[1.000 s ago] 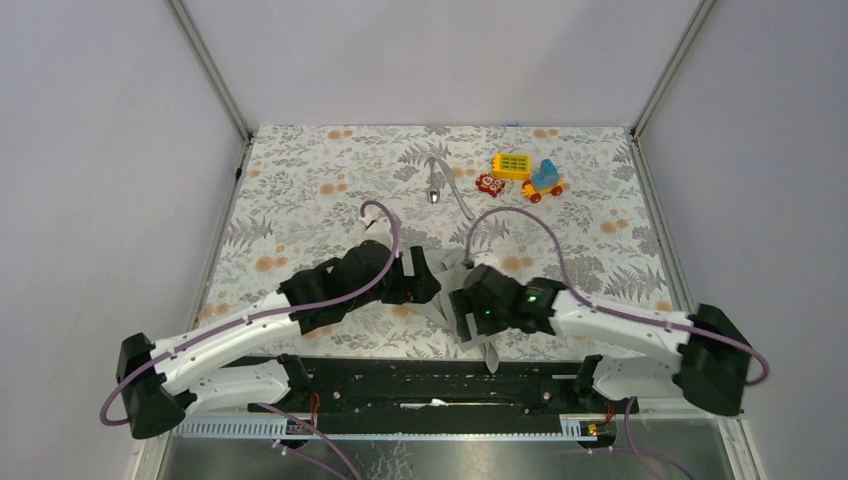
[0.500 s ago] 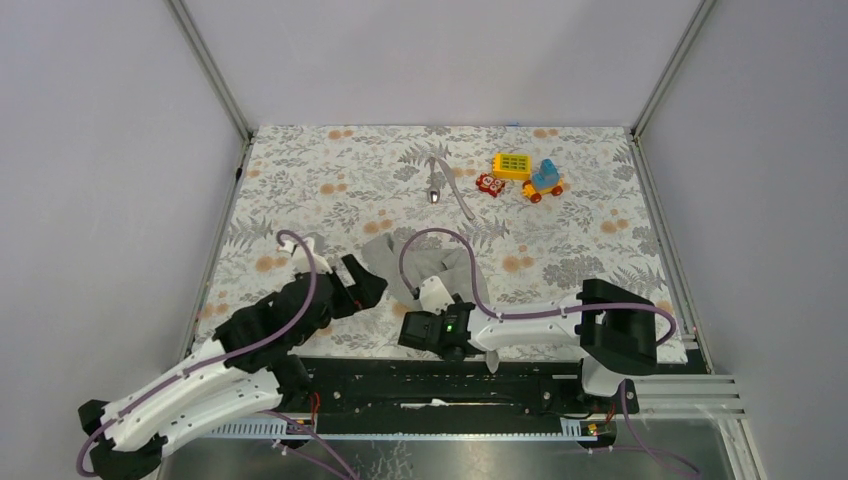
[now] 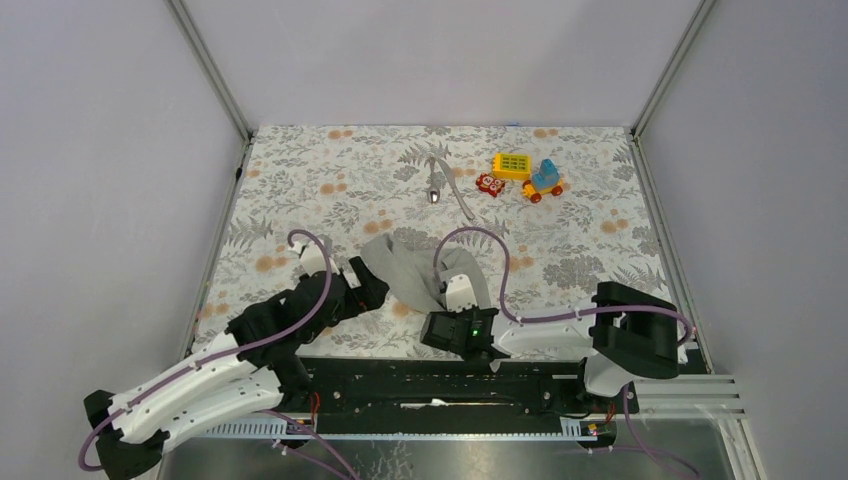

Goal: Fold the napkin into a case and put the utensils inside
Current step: Pick up the crumpled napkin from the center of the board.

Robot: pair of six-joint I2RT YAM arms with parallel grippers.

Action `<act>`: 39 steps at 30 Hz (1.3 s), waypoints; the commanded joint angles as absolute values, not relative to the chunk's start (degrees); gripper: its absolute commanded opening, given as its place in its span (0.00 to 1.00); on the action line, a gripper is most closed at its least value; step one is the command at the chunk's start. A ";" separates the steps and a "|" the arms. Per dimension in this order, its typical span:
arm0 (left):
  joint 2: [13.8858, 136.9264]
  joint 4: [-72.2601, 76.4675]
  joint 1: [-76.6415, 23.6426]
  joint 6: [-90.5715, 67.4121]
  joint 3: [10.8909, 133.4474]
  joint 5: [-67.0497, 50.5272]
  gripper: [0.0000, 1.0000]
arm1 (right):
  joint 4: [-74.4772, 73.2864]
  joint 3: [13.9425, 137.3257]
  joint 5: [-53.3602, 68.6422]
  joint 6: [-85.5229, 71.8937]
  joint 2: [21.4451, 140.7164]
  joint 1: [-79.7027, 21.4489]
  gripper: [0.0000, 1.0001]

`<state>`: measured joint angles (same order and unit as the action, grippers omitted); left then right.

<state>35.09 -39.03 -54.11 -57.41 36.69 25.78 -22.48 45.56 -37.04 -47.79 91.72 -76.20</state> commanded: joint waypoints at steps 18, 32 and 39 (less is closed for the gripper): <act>55.00 2.37 -53.76 -53.44 32.12 -7.36 0.90 | -14.63 40.91 -5.79 -36.02 58.99 -54.58 0.00; 80.44 -10.19 -53.73 -51.87 43.79 -1.36 0.88 | -21.92 38.47 -9.80 -37.28 57.52 -53.35 0.00; 86.41 -14.60 -51.31 -49.72 43.61 5.86 0.65 | -26.79 40.89 -19.22 -37.69 57.02 -53.34 0.02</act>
<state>85.71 -11.75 -53.21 -51.72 42.76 0.21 -22.92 36.84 -11.18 -37.41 57.71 -53.60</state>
